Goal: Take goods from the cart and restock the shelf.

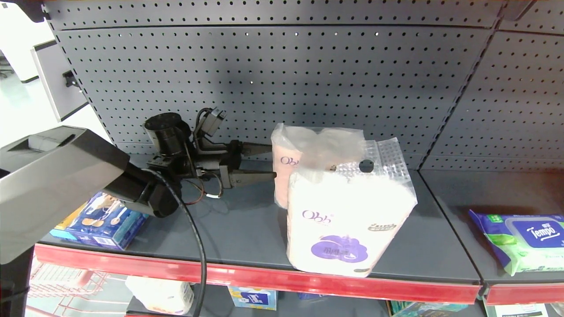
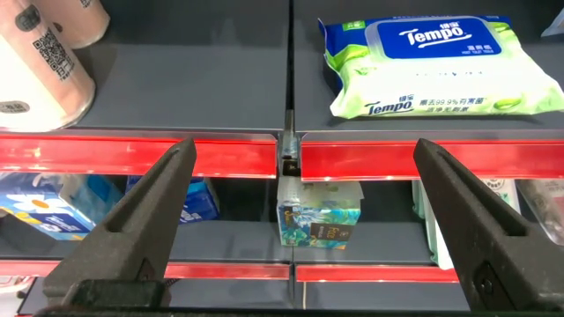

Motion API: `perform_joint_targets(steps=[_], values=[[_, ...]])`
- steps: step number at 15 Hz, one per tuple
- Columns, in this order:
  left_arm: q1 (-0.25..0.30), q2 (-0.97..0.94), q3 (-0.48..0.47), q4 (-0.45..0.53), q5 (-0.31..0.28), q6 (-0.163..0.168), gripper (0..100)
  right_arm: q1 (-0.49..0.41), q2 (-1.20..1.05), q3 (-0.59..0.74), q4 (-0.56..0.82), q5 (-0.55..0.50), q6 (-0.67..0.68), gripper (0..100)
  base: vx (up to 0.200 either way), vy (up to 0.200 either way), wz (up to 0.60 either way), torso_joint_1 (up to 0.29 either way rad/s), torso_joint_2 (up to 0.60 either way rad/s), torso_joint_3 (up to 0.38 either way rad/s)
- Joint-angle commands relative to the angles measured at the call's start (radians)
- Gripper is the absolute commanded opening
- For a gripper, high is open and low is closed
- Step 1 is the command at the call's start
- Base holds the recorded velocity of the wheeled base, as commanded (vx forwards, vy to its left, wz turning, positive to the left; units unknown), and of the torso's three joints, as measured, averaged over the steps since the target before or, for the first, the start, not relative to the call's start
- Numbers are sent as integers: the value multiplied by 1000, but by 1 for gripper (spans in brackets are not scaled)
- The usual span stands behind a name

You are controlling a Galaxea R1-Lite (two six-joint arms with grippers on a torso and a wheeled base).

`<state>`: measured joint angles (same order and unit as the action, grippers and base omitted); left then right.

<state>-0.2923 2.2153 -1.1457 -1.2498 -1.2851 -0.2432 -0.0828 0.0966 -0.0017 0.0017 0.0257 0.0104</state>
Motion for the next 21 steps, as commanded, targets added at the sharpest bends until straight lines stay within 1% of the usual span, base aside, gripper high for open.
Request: perform_joint_targets(steps=[1, 2, 5, 7, 11, 13, 14, 16, 17, 18, 19, 20, 21], values=[[1, -13, 21, -2, 0, 1, 100, 0, 2, 0, 0, 0, 0, 100, 0, 0, 0, 0, 0, 0], [2, -26, 43, 0, 0, 1, 100, 0, 2, 0, 0, 0, 0, 100, 0, 0, 0, 0, 0, 0], [4, -37, 47, 6, 0, 1, 100, 0, 2, 0, 0, 0, -1, 100, 0, 0, 0, 0, 0, 0], [18, -63, 64, 21, 0, -1, 100, 0, 2, 0, 0, 0, 0, 100, 0, 0, 0, 0, 0, 0], [61, -134, 158, 23, 1, -2, 100, 0, 2, 0, 0, 0, -1, 100, 0, 0, 0, 0, 0, 0], [113, -232, 244, 66, 20, -4, 100, 0, 2, 0, 0, 0, 0, 100, 0, 0, 0, 0, 0, 0], [147, -301, 267, 158, 59, -2, 100, 0, 2, 0, 0, 0, -1, 100, 0, 0, 0, 0, 0, 0], [170, -433, 293, 323, 171, -1, 100, 0, 2, 0, 0, 0, 0, 100, 0, 0, 0, 0, 0, 0], [173, -579, 317, 489, 303, 4, 100, 0, 2, 0, 0, 0, 0, 100, 0, 0, 0, 0, 0, 0], [171, -622, 324, 538, 339, 5, 100, 0, 2, 0, 0, 0, -1, 100, 0, 0, 0, 0, 0, 0], [168, -815, 328, 771, 460, 5, 100, 0, 2, 0, 0, 0, 0, 100, 0, 0, 0, 0, 0, 0], [167, -948, 328, 941, 550, 15, 100, 0, 2, 0, 0, 0, -1, 100, 0, 0, 0, 0, 0, 0], [167, -1056, 327, 1089, 624, 50, 100, 0, 2, 0, 0, 0, 0, 100, 0, 0, 0, 0, 0, 0]])
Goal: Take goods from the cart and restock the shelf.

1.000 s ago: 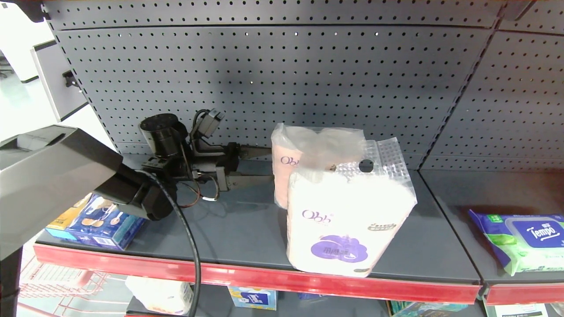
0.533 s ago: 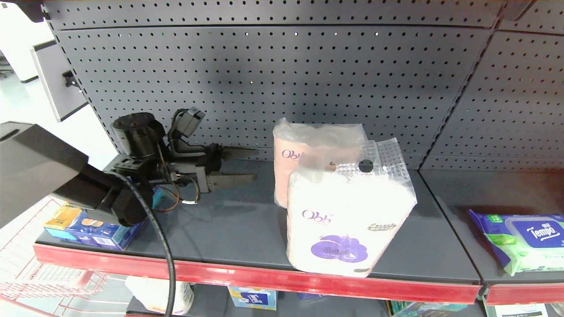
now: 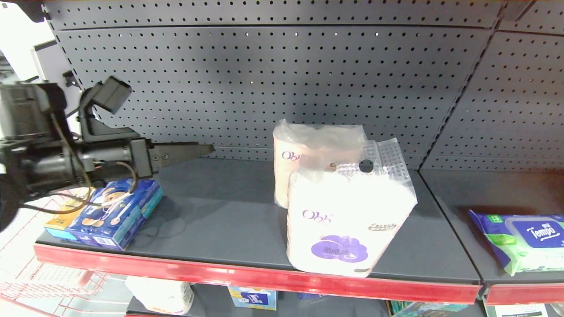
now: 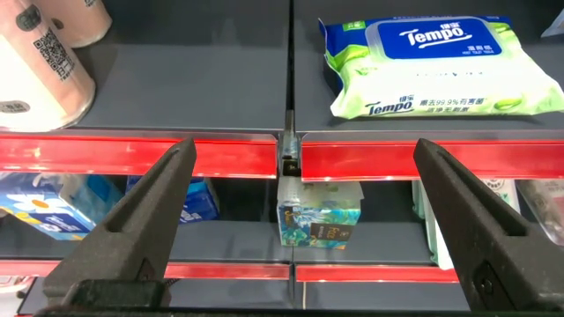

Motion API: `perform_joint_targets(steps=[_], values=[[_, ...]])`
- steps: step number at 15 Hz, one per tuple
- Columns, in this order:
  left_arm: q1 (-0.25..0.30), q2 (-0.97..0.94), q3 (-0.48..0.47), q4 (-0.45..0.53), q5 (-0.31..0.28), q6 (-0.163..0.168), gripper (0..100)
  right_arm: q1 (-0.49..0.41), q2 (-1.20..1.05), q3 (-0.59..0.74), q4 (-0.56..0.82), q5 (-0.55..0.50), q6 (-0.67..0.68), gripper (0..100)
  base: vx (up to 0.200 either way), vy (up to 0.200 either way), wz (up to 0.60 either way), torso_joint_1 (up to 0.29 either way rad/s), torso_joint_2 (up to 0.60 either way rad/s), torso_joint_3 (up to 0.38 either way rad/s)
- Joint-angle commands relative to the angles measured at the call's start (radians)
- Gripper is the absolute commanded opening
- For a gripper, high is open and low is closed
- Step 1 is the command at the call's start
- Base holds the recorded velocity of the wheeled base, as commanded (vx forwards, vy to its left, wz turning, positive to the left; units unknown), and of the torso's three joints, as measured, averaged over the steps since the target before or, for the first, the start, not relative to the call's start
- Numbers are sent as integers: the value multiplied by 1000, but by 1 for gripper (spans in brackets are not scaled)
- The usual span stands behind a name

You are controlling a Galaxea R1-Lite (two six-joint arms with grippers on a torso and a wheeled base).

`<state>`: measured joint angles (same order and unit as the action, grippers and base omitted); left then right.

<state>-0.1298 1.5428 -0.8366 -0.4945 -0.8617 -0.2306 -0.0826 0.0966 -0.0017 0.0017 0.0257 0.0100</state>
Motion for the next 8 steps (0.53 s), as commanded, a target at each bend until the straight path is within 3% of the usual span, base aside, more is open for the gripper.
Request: perform_joint_targets(steps=[1, 2, 3, 4, 5, 6, 8], values=[[4, -523, 17, 551, 296, 132, 100, 0, 2, 0, 0, 0, 1, 100, 0, 0, 0, 0, 0, 0], [6, -633, 22, 749, 423, 248, 100, 0, 2, 0, 0, 0, 1, 100, 0, 0, 0, 0, 0, 0], [10, -724, 33, 898, 592, 340, 100, 0, 2, 0, 0, 0, 1, 100, 0, 0, 0, 0, 0, 0], [13, -819, 51, 988, 764, 390, 100, 0, 2, 0, 0, 0, 1, 100, 0, 0, 0, 0, 0, 0], [13, -903, 99, 1014, 851, 384, 100, 0, 2, 0, 0, 0, 1, 100, 0, 0, 0, 0, 0, 0], [12, -997, 152, 1001, 849, 359, 100, 0, 2, 0, 0, 0, -1, 100, 0, 0, 0, 0, 0, 0], [12, -1164, 208, 1036, 848, 266, 100, 0, 2, 0, 0, 0, 1, 100, 0, 0, 0, 0, 0, 0]])
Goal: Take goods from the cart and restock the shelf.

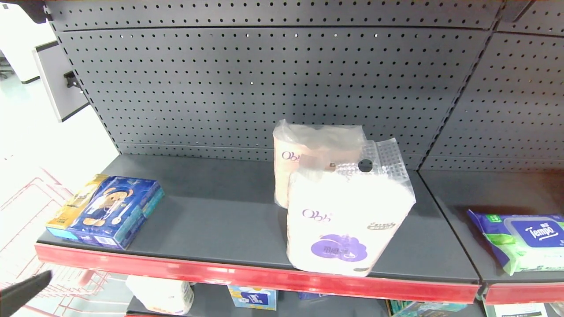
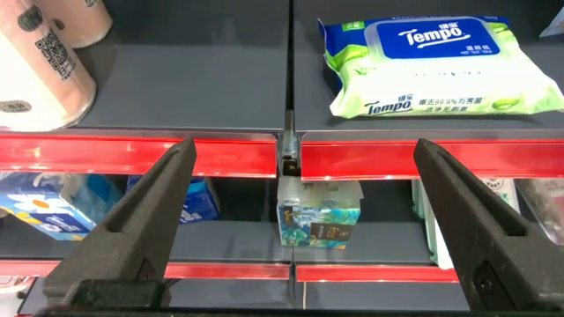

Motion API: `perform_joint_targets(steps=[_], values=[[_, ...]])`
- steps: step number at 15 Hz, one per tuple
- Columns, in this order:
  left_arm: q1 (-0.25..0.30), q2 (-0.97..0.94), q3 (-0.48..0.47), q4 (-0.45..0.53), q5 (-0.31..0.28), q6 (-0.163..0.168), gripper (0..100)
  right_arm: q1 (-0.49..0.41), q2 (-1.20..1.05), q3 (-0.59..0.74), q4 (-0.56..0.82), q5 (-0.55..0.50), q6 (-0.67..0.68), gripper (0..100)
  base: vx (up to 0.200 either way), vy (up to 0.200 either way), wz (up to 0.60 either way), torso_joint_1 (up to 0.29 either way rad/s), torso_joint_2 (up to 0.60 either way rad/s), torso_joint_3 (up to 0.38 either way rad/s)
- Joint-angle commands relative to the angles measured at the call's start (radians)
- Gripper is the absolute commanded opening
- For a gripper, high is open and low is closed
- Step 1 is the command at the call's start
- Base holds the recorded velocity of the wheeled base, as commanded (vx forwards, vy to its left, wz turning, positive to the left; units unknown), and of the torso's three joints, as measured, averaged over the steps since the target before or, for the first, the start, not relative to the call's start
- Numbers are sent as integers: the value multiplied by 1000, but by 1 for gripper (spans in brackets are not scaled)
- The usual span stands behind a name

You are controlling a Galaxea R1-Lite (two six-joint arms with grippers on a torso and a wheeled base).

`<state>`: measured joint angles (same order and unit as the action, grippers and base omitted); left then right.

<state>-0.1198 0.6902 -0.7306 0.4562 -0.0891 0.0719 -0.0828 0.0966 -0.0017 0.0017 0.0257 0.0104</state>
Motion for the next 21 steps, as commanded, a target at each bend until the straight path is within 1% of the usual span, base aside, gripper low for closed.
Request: perform_joint_targets(steps=[1, 2, 3, 4, 5, 6, 8, 10, 11, 12, 13, 14, 15, 16, 17, 18, 19, 20, 21], values=[[0, -373, 126, 124, 74, -123, 100, 0, 2, 0, 0, 0, 0, 100, 0, 0, 0, 0, 0, 0], [2, -417, 145, 148, 74, -193, 100, 0, 2, 0, 0, 0, 0, 100, 0, 0, 0, 0, 0, 0], [3, -502, 174, 213, 77, -235, 100, 0, 2, 0, 0, 0, -1, 100, 0, 0, 0, 0, 0, 0], [5, -540, 180, 248, 80, -233, 100, 0, 2, 0, 0, 0, -1, 100, 0, 0, 0, 0, 0, 0], [5, -598, 178, 345, 91, -227, 100, 0, 2, 0, 0, 0, -1, 100, 0, 0, 0, 0, 0, 0], [5, -595, 174, 360, 98, -225, 100, 0, 2, 0, 0, 0, 0, 100, 0, 0, 0, 0, 0, 0], [5, -595, 183, 354, 103, -218, 100, 0, 2, 0, 0, 0, -1, 100, 0, 0, 0, 0, 0, 0], [5, -595, 185, 349, 103, -190, 100, 1, 2, 0, 0, 0, -1, 100, 0, 0, 0, 0, 0, 0], [5, -595, 188, 341, 98, -188, 100, 0, 2, 0, 0, 0, -3, 100, 0, 0, 0, 0, 0, 0], [5, -595, 203, 306, 89, -188, 100, 0, 0, -1, -12, 0, -18, 100, 0, 0, 0, 0, 0, 0], [5, -595, 235, 231, 62, -185, 100, 21, 109, -192, -31, 43, 3, 100, 0, 0, 0, 0, 0, 0], [5, -595, 283, 131, 40, -181, 100, 54, 370, -451, -23, 59, 111, 100, 0, 0, 0, 0, 0, 0], [5, -595, 359, 7, 37, -178, 100, 69, 542, -640, -23, 71, 191, 100, 0, 0, 0, 0, 0, 0], [5, -595, 430, -113, 37, -156, 100, 94, 634, -718, -19, 85, 140, 100, 0, 0, 0, 0, 0, 0], [5, -595, 496, -203, 54, -118, 100, 126, 692, -716, -19, 86, 37, 100, 0, 0, 0, 0, 0, 0], [5, -595, 527, -235, 95, -109, 100, 152, 746, -707, -14, 75, 6, 100, 0, 0, 0, 0, 0, 0], [5, -595, 550, -238, 149, -110, 100, 153, 818, -704, 44, 63, 8, 100, 0, 0, 0, 0, 0, 0], [5, -595, 567, -241, 158, -116, 100, 163, 882, -699, 116, 65, 8, 100, 0, 0, 0, 0, 0, 0], [5, -595, 571, -241, 154, -116, 100, 172, 951, -682, 132, 65, 10, 100, 0, 0, 0, 0, 0, 0]])
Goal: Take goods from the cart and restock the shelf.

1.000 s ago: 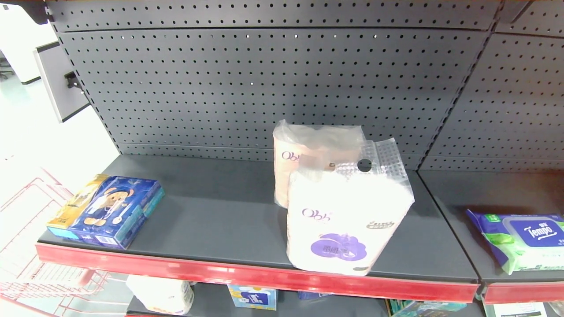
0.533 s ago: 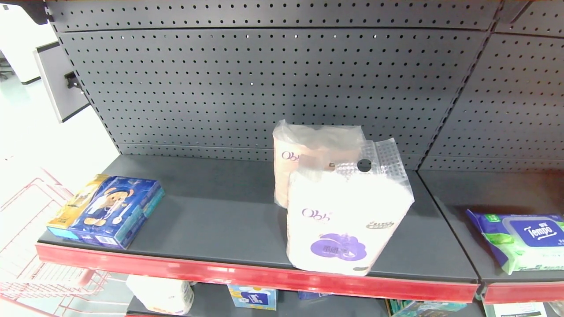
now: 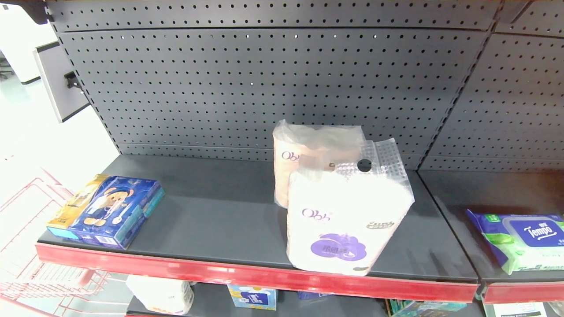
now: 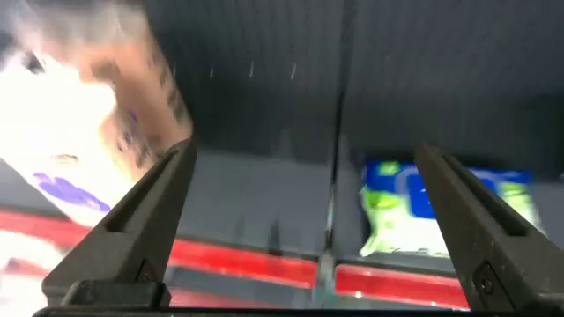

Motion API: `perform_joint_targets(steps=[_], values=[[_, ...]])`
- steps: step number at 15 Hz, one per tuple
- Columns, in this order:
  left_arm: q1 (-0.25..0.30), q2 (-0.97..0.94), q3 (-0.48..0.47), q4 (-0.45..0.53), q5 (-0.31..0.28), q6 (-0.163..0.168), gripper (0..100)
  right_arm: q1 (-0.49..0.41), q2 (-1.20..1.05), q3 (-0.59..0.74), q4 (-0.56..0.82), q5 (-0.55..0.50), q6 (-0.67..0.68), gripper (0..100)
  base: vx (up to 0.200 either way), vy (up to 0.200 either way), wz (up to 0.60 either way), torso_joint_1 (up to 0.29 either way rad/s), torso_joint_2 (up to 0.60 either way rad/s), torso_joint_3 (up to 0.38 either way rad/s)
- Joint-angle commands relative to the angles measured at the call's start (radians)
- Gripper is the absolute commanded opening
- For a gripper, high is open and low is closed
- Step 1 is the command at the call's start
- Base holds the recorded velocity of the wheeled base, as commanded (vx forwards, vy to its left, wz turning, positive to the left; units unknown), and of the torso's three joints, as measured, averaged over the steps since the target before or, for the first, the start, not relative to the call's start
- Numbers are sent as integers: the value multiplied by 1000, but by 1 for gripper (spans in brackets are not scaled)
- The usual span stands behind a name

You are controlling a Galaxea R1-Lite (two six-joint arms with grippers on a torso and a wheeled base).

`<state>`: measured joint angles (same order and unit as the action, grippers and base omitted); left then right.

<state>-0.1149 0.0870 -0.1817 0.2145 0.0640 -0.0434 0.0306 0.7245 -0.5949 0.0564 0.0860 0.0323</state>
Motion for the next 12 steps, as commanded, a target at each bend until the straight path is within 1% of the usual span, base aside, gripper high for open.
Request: perform_joint_targets(steps=[1, 5, 6, 7, 8, 10, 11, 12], values=[[0, 8, 25, 0, -3, 0, 100, 83, 386, -82, 76, 0, -11, 100, 0, 0, 0, 0, 0, 0], [0, 8, 42, -1, -4, -7, 100, 132, 540, -94, 77, -6, -3, 100, 0, 0, 0, 0, 0, 0], [0, 8, 44, -3, -13, -6, 100, 144, 564, -98, 77, -25, -3, 100, 0, 0, 0, 0, 0, 0], [0, 8, 47, -15, -52, -4, 100, 169, 598, -106, 76, -54, 1, 100, 0, 0, 0, 0, 0, 0], [0, 8, 53, -30, -72, -3, 100, 187, 613, -111, 76, -64, 14, 100, 0, 0, 0, 0, 0, 0], [0, 8, 64, -46, -69, 4, 100, 241, 630, -120, 76, -83, 52, 100, 0, 0, 0, 0, 0, 0], [0, 8, 65, -47, -44, 4, 100, 290, 630, -108, 76, -106, 61, 100, 0, 0, 0, 0, 0, 0], [0, 8, 65, -47, -32, 2, 100, 307, 630, -102, 76, -109, 61, 100, 0, 0, 0, 0, 0, 0]])
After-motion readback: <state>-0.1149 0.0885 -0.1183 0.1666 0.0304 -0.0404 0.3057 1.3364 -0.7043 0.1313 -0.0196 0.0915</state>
